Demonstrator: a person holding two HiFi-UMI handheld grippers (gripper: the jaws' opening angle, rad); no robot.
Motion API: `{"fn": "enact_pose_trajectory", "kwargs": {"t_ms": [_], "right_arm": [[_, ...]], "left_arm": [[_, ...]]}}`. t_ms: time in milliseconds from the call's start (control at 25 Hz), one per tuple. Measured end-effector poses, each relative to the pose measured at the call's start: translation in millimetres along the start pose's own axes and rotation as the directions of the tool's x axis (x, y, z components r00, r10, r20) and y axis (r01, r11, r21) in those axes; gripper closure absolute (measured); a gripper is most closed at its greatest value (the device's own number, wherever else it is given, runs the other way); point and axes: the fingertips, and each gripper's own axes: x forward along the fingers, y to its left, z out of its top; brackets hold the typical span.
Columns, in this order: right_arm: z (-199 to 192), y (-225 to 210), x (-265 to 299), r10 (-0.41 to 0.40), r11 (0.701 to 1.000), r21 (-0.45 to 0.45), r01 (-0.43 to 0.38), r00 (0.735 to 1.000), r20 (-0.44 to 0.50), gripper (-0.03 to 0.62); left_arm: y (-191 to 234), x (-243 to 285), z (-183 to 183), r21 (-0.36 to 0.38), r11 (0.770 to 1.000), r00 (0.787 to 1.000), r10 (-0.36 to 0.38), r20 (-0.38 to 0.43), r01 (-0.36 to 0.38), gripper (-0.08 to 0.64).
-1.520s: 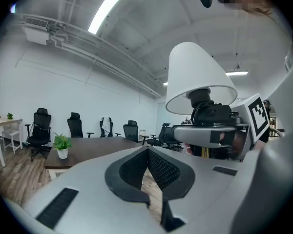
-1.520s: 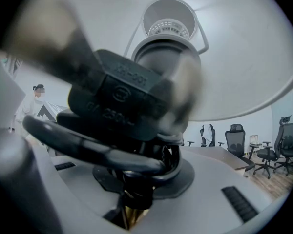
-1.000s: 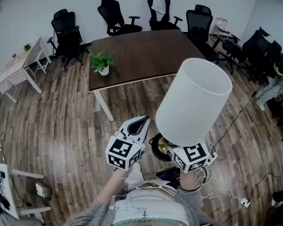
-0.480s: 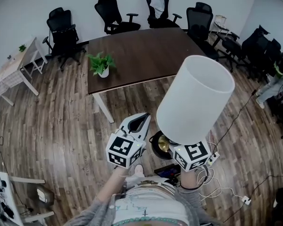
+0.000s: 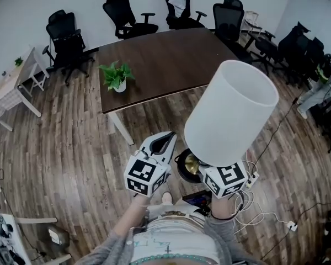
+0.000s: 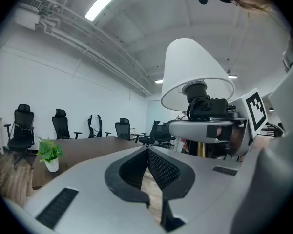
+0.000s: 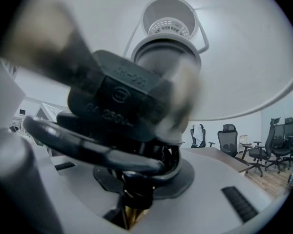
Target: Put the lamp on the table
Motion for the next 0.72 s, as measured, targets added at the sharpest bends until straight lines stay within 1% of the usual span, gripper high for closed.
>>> {"fn": "enact_pose_trajectory", "kwargs": {"t_ms": [320,480,720], "right_arm": [[7.5,6.7,9.0,-0.010,1.000,-0.009,0.010,1.000,-0.003,0.500],[7.7,5.8,19.4,0.005,1.000,-0.007,-0.005,1.000,-0.002,0.500],[15.3,-0.4,45.3,0.038,0.999,-0.012,-0.038,0.999,0.005,0.500]], "left_arm": [[16.5,-7.4,-4.2,-0.021,1.000,1.000,0.013,-0.005,-0.013,0.549],[27.7,-8.1,-7.6,-0.031,0.999,0.999,0.033,-0.004,-0.033,0.549],[50.1,3.2,0.4,-0.034,0.997,0.998,0.063,0.006,-0.062,0.549]]}}
